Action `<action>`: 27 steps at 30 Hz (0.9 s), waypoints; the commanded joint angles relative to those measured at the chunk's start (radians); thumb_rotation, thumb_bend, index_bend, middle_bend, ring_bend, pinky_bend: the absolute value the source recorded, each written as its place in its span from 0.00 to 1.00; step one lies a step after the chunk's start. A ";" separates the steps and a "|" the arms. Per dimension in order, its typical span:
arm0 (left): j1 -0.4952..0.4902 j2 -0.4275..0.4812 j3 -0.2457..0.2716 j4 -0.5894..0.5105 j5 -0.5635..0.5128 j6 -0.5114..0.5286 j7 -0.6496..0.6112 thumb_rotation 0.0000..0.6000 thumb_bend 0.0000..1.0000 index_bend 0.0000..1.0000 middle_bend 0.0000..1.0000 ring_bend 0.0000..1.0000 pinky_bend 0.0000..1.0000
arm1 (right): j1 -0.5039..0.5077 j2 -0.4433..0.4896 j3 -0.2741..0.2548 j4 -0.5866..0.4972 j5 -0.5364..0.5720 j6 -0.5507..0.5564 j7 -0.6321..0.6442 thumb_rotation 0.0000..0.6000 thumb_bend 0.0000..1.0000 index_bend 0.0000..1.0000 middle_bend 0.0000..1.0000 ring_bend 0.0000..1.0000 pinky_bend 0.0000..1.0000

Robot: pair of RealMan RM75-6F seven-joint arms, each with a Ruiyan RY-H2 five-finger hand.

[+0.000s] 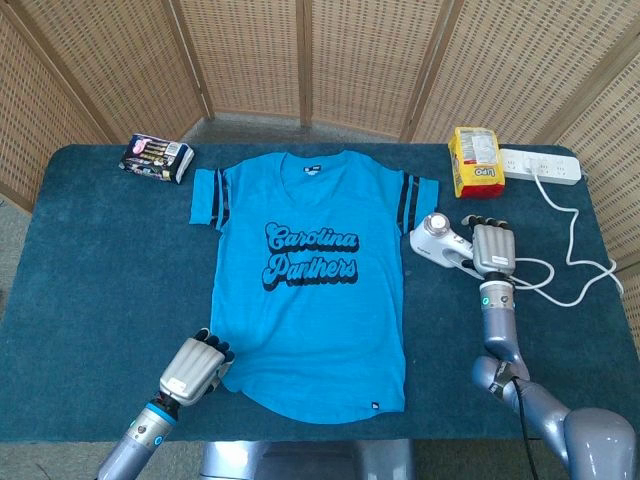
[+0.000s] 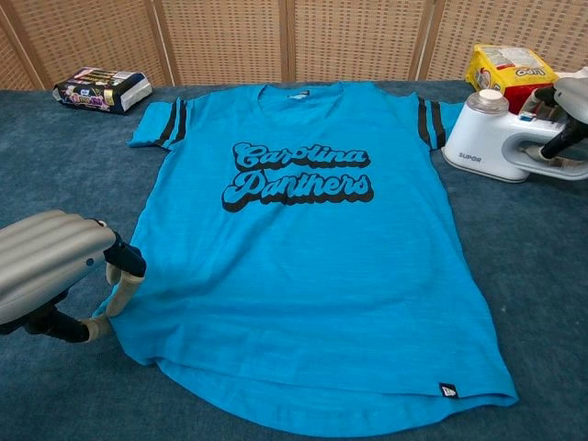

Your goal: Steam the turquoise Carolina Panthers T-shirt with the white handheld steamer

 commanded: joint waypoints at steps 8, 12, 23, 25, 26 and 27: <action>-0.001 -0.008 0.001 0.004 -0.001 -0.004 0.004 0.93 0.37 0.69 0.56 0.47 0.34 | -0.034 0.078 -0.024 -0.124 -0.018 0.015 -0.013 0.81 0.25 0.18 0.28 0.22 0.15; -0.001 -0.008 0.002 0.005 -0.002 -0.005 0.004 0.91 0.37 0.69 0.56 0.47 0.34 | -0.054 0.110 -0.032 -0.189 -0.024 0.038 -0.016 0.81 0.25 0.18 0.28 0.22 0.15; 0.000 0.048 0.022 -0.052 -0.021 -0.022 0.045 0.88 0.28 0.55 0.50 0.37 0.34 | -0.138 0.265 -0.079 -0.514 -0.106 0.155 0.000 0.81 0.25 0.17 0.28 0.22 0.15; 0.000 0.067 0.025 -0.073 -0.034 -0.029 0.064 0.82 0.22 0.40 0.44 0.32 0.34 | -0.148 0.287 -0.086 -0.556 -0.119 0.172 -0.003 0.80 0.25 0.17 0.28 0.22 0.15; 0.000 0.074 0.026 -0.082 -0.040 -0.032 0.070 0.81 0.18 0.32 0.41 0.29 0.34 | -0.152 0.295 -0.089 -0.573 -0.123 0.178 -0.005 0.79 0.25 0.17 0.28 0.22 0.15; 0.001 0.085 0.028 -0.095 -0.049 -0.035 0.079 0.80 0.17 0.27 0.39 0.28 0.34 | -0.159 0.308 -0.094 -0.598 -0.128 0.187 -0.009 0.79 0.25 0.17 0.28 0.22 0.15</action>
